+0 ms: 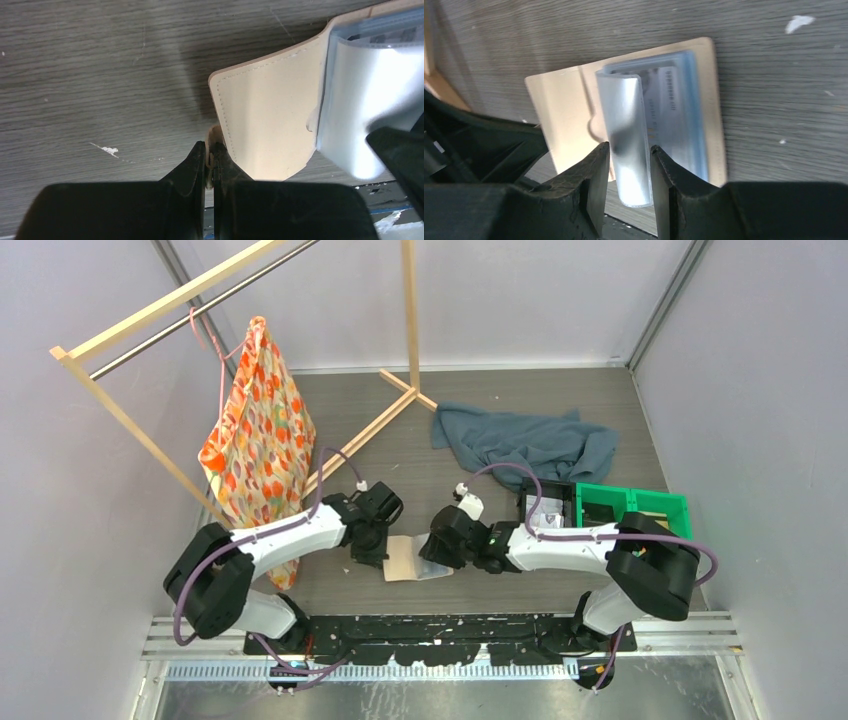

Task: Take the credit cards out of the card holder
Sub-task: Open the card holder at the center of the board.

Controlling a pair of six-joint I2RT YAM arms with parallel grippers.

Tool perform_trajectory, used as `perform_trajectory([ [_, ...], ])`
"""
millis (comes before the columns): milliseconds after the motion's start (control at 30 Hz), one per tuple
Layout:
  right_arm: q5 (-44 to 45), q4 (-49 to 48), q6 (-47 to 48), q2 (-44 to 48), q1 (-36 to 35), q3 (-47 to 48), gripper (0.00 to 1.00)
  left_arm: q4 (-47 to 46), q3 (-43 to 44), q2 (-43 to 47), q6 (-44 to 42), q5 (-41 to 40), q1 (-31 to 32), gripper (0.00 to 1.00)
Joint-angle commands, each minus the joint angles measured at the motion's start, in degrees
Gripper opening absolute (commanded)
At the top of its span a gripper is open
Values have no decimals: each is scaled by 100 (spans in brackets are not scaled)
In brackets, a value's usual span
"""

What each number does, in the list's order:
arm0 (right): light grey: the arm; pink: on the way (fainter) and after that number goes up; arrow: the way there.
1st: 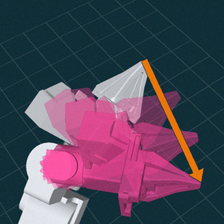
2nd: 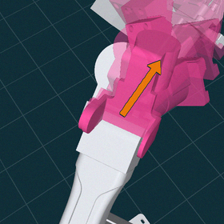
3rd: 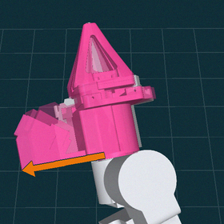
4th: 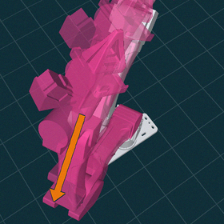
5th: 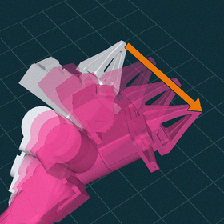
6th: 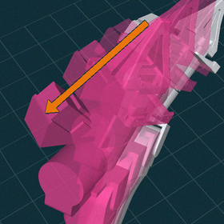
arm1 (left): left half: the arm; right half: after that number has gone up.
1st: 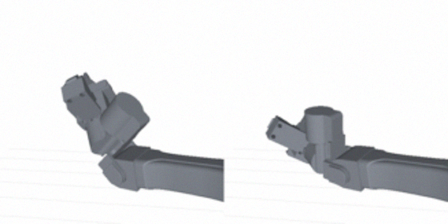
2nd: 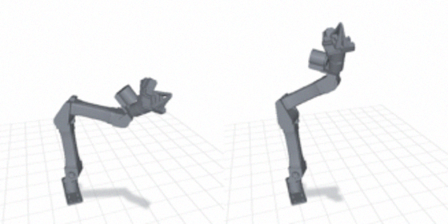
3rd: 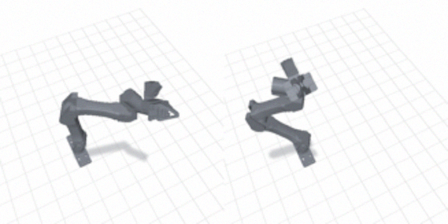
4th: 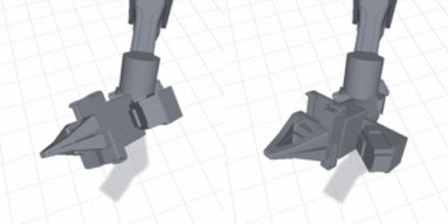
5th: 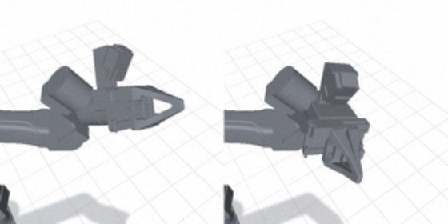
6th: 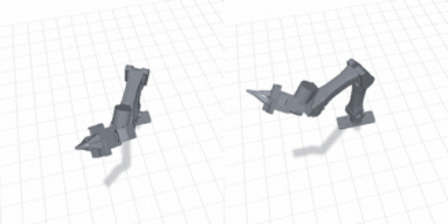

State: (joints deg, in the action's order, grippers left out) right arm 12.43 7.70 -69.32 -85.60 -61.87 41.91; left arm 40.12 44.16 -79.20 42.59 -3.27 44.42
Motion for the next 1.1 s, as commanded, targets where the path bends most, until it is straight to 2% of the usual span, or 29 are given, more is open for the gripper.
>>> perform_trajectory([
  [0, -365, -558, 52, -26, 13, 263, 40, -180, 321, -204, -87, -126, -30, 1],
  [267, -606, -1671, -179, -44, 93, -189, 38, -404, 725, -847, -317, 33, -71, 0],
  [433, -645, -1760, -159, -185, 171, -143, 37, -349, 831, -817, -487, 297, -293, 1],
  [533, -641, -1755, -119, -287, 212, -58, 37, -140, 837, -537, -475, 497, -498, 9],
  [767, -749, -1559, 81, -734, 354, 292, 36, 550, 958, 554, -355, 167, -584, 33],
  [967, -956, -1530, 182, -1200, 400, 667, 36, 661, 968, 1171, -157, 294, -588, 36],
  [1067, -1065, -1443, 232, -1348, 403, 849, 36, 417, 852, 1331, -52, 680, -587, 36],
])
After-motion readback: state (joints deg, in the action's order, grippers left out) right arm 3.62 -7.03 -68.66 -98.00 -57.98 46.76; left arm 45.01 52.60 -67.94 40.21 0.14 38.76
